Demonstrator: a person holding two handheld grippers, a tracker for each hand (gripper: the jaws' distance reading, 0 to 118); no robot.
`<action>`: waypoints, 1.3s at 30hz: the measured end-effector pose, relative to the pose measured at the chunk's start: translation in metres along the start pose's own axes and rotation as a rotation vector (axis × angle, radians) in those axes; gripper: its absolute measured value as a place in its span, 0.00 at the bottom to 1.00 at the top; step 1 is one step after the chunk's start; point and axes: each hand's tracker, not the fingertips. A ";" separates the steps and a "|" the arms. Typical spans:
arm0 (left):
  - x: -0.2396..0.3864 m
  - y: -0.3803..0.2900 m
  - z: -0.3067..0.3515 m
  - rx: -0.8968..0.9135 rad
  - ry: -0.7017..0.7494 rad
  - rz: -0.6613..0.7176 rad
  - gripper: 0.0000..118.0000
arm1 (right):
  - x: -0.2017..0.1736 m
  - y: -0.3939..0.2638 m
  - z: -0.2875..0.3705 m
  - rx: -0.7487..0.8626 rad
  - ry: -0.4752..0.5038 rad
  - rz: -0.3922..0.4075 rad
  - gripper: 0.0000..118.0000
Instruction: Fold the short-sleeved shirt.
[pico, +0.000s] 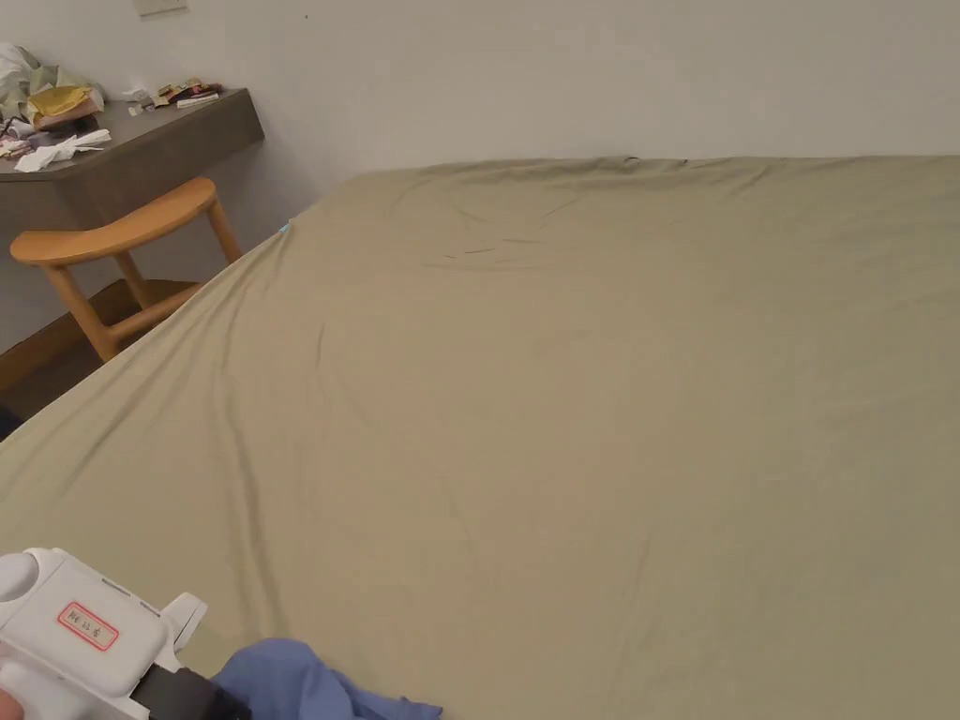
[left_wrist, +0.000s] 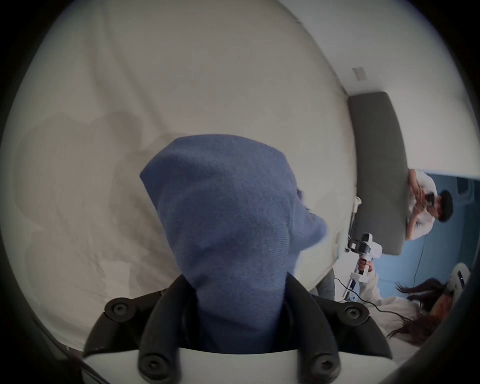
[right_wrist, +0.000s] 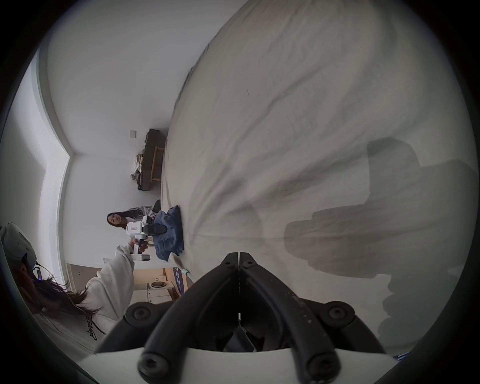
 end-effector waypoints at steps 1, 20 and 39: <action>-0.003 -0.002 -0.009 -0.010 0.008 0.011 0.20 | 0.000 0.001 -0.004 -0.010 -0.008 0.002 0.00; 0.236 -0.117 0.086 0.747 0.572 -0.168 0.94 | -0.119 0.029 0.135 0.582 -0.562 0.595 0.00; 0.595 -0.256 0.041 1.622 0.380 -0.630 0.02 | -0.325 -0.067 0.272 1.266 -0.514 0.868 0.00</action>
